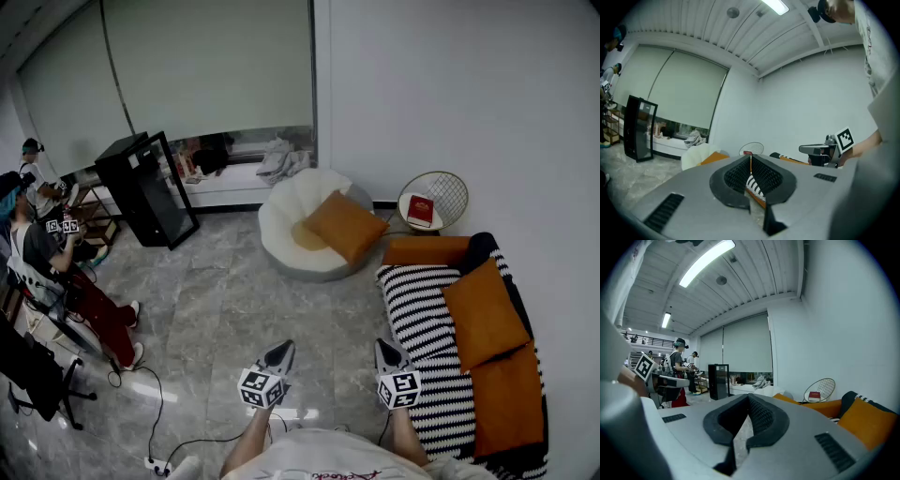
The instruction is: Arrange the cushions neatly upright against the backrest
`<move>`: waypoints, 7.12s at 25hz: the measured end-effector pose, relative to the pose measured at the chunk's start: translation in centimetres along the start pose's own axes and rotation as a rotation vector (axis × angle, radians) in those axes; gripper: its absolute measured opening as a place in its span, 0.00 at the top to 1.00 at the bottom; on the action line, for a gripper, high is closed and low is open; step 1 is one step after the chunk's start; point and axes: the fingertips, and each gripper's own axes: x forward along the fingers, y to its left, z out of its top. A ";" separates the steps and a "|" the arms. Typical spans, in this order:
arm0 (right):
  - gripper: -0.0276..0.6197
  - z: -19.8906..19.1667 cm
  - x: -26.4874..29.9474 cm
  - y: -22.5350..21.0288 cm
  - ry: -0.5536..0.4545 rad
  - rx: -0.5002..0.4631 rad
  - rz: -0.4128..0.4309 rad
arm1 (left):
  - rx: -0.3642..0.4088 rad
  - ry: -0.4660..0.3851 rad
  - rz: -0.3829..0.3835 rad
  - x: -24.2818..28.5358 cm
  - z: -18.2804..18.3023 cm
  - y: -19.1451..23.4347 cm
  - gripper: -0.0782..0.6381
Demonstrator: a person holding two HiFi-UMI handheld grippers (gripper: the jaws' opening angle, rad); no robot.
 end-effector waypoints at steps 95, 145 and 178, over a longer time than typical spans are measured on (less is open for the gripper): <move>0.91 5.9 43.6 -14.3 0.053 -0.029 0.061 | -0.033 0.000 -0.016 35.5 9.7 28.3 0.84; 0.91 7.9 75.1 -40.8 0.104 0.054 0.080 | -0.020 0.072 -0.041 74.6 16.3 40.2 0.84; 0.91 5.1 85.6 -50.8 0.168 0.125 0.079 | -0.021 0.199 -0.059 89.4 14.8 44.6 0.84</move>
